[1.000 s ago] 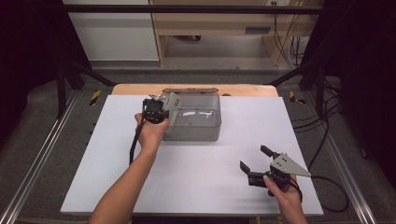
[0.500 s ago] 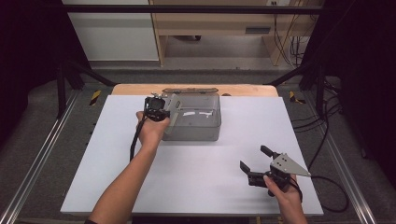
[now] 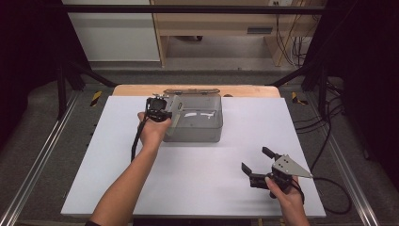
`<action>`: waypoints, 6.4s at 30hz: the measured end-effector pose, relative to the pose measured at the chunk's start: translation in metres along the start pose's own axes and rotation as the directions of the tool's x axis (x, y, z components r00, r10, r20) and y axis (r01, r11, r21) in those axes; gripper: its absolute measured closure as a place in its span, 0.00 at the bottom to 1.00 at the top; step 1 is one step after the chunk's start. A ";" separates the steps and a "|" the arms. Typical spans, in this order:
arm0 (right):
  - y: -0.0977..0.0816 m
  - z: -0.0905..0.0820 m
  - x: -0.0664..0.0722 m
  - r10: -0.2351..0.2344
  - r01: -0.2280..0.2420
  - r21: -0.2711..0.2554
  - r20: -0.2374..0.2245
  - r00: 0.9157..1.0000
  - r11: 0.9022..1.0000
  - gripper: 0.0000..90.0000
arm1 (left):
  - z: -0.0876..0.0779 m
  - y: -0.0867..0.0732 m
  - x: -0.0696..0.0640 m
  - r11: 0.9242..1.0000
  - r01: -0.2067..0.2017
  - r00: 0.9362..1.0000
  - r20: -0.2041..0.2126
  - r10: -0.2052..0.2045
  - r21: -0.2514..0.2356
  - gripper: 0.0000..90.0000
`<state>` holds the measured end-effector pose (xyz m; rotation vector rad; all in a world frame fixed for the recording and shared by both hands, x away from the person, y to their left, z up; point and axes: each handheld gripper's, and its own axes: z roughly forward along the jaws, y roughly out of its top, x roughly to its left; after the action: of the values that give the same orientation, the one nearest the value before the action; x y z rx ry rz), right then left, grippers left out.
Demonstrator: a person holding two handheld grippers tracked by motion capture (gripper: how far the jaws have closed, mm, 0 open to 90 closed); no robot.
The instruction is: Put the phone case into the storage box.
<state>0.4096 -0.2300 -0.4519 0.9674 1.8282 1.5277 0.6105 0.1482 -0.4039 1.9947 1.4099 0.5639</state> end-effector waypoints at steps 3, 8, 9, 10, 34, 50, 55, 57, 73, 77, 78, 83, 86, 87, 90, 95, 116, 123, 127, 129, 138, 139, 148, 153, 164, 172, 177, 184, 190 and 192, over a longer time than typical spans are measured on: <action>0.000 0.000 0.000 0.000 0.000 0.000 0.000 1.000 1.000 0.04 | 0.001 0.000 0.000 1.000 0.000 1.000 0.002 0.000 -0.002 0.90; 0.000 0.000 0.000 0.000 0.000 0.001 0.001 1.000 1.000 0.04 | 0.001 0.000 0.000 1.000 -0.001 1.000 0.004 0.001 -0.002 0.90; 0.000 0.000 0.000 0.000 0.000 0.001 0.000 1.000 1.000 0.04 | 0.001 0.000 0.000 1.000 -0.001 1.000 0.004 0.001 -0.003 0.90; 0.000 0.000 0.000 0.000 0.000 0.001 0.000 1.000 1.000 0.04 | 0.001 0.000 0.000 1.000 -0.001 1.000 0.004 0.001 -0.003 0.90; -0.001 0.001 0.000 -0.001 0.001 0.009 -0.002 1.000 1.000 0.04 | 0.008 0.003 0.002 0.999 -0.010 1.000 0.002 0.010 0.032 0.90; -0.001 0.002 0.000 -0.001 0.001 0.010 -0.002 1.000 1.000 0.04 | 0.009 0.002 0.001 0.999 -0.027 1.000 0.002 0.027 0.034 0.87; -0.001 0.001 0.000 -0.001 0.001 0.010 -0.001 1.000 1.000 0.04 | 0.008 0.002 0.000 0.999 -0.030 1.000 0.002 0.030 0.028 0.85; -0.001 0.001 0.000 0.000 0.000 0.010 -0.002 1.000 1.000 0.04 | 0.008 0.002 0.000 0.999 -0.030 1.000 0.002 0.030 0.027 0.85; -0.001 0.001 0.000 0.000 0.000 0.011 -0.002 1.000 1.000 0.04 | 0.005 0.000 -0.001 0.997 -0.059 0.998 -0.024 0.058 -0.043 0.79; -0.001 0.002 0.001 0.000 0.000 0.012 -0.003 1.000 1.000 0.04 | 0.002 0.000 0.002 0.997 -0.055 0.998 -0.025 0.054 -0.054 0.79; -0.001 0.002 0.001 -0.002 0.002 0.011 -0.002 1.000 1.000 0.04 | 0.002 0.000 0.002 0.997 -0.052 0.998 -0.024 0.051 -0.058 0.79; -0.001 0.002 0.001 0.000 0.000 0.011 -0.002 1.000 1.000 0.04 | -0.003 0.001 0.002 0.995 -0.050 0.999 -0.018 0.049 -0.085 0.78; -0.001 0.002 0.001 -0.001 0.001 0.011 -0.003 1.000 1.000 0.04 | -0.007 0.002 0.000 0.992 -0.054 0.998 -0.012 0.053 -0.110 0.78; -0.001 0.002 0.001 -0.001 0.001 0.011 -0.004 1.000 1.000 0.04 | -0.008 0.002 -0.001 0.991 -0.057 0.998 -0.010 0.056 -0.119 0.78; -0.001 0.002 0.001 -0.001 0.001 0.011 -0.004 1.000 1.000 0.04 | -0.011 0.003 -0.001 0.989 -0.059 0.998 -0.008 0.058 -0.139 0.78; -0.001 0.002 0.001 -0.001 0.001 0.011 -0.003 1.000 1.000 0.04 | -0.016 0.003 0.000 0.985 -0.059 0.998 -0.009 0.058 -0.161 0.78; -0.001 0.001 0.001 0.001 -0.001 0.007 -0.001 1.000 1.000 0.04 | -0.025 0.005 0.004 0.961 -0.056 0.998 0.002 0.058 -0.270 0.55; -0.001 0.002 0.001 0.001 -0.001 0.009 -0.002 1.000 1.000 0.04 | -0.029 0.004 0.008 0.943 -0.045 0.999 0.005 0.049 -0.329 0.39; -0.001 0.002 0.001 -0.001 0.001 0.008 -0.002 1.000 1.000 0.04 | -0.031 0.004 0.009 0.936 -0.040 0.999 0.009 0.046 -0.351 0.32; -0.001 0.002 0.001 0.000 0.000 0.009 -0.002 1.000 1.000 0.04 | -0.032 0.004 0.009 0.932 -0.036 0.999 0.011 0.043 -0.361 0.29; -0.001 0.002 0.001 -0.002 0.002 0.010 -0.003 1.000 1.000 0.04 | -0.034 0.003 0.012 0.921 0.002 0.999 0.035 0.013 -0.390 0.15; -0.001 0.002 0.001 -0.002 0.002 0.009 -0.002 1.000 1.000 0.04 | -0.034 0.003 0.012 0.919 0.009 0.999 0.041 0.008 -0.394 0.14; -0.001 0.002 0.002 -0.003 0.003 0.009 -0.004 1.000 1.000 0.04 | -0.038 0.000 0.014 0.904 0.025 0.997 0.073 0.007 -0.426 0.07; -0.001 0.002 0.002 -0.004 0.004 0.011 -0.005 1.000 1.000 0.04 | -0.039 -0.002 0.015 0.900 0.031 0.997 0.081 0.004 -0.434 0.07; -0.001 0.002 0.002 -0.003 0.003 0.012 -0.003 1.000 1.000 0.04 | -0.046 -0.004 0.019 0.881 0.041 0.995 0.097 0.005 -0.471 0.05; -0.001 0.002 0.002 0.004 -0.004 0.015 0.001 1.000 1.000 0.04 | -0.050 -0.007 0.022 0.869 0.047 0.994 0.110 0.009 -0.493 0.04; 0.000 0.002 0.002 0.010 -0.010 0.020 0.004 1.000 1.000 0.03 | -0.054 -0.011 0.024 0.857 0.048 0.993 0.115 0.013 -0.513 0.04; 0.000 0.002 0.002 0.006 -0.006 0.021 0.004 1.000 1.000 0.03 | -0.059 -0.015 0.029 0.846 0.054 0.992 0.122 0.013 -0.531 0.03; 0.000 0.002 0.002 0.004 -0.004 0.021 0.000 1.000 1.000 0.03 | -0.062 -0.019 0.031 0.839 0.053 0.992 0.127 0.019 -0.542 0.03; 0.000 0.002 0.003 0.007 -0.007 0.021 0.000 1.000 1.000 0.03 | -0.064 -0.021 0.032 0.839 0.049 0.992 0.125 0.022 -0.543 0.03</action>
<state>0.4099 -0.2267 -0.4525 0.9848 1.8460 1.5151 0.5655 0.1984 -0.3734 1.5261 1.0330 0.7254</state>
